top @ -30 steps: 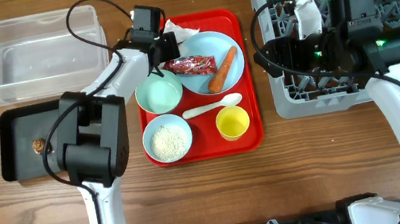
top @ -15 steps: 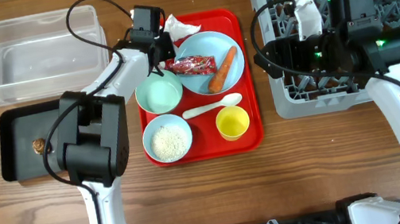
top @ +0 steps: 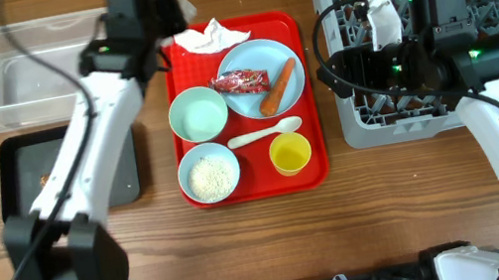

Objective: Sort waste into correct bins and load items into the dishwasher rack
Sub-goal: 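Drop the tissue into the clear plastic bin with the left gripper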

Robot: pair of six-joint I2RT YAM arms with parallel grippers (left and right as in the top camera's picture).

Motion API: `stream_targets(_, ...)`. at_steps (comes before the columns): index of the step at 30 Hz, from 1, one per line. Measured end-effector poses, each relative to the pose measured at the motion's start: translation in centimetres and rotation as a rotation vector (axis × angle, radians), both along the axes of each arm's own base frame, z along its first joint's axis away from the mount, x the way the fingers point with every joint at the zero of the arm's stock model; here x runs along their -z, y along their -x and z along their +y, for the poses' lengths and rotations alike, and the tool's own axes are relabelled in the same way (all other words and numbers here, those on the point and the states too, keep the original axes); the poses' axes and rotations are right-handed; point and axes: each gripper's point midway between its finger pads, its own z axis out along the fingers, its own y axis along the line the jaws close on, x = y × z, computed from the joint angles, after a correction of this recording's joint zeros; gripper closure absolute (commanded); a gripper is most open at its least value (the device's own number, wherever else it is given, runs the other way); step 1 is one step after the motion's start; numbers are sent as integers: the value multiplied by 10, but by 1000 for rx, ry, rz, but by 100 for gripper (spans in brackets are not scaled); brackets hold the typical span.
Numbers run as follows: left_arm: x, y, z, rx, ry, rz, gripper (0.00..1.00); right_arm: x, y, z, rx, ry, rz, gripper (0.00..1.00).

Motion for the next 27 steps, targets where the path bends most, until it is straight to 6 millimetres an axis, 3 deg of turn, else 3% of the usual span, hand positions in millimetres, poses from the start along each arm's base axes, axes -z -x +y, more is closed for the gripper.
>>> stream_targets(3,-8,-3,30,-76,-18,-16,96,0,0,0,0,0,0,8)
stream_targets(11,38,-18,114,-279,-91,71,93,0,0,0,0,0,0,8)
stream_targets(13,53,-23,135,-322,-97,91,59,0,0,0,0,0,-1,8)
stream_targets(14,61,-25,144,-340,-101,100,31,0,0,0,0,0,-1,8)
stream_targets(16,74,-29,159,-367,-102,113,4,0,0,0,0,0,-1,8)
stream_targets(20,96,-29,174,-387,-95,154,0,0,0,0,0,0,0,8)
stream_targets(27,109,-19,152,-309,-57,234,0,0,0,0,0,0,-1,7)
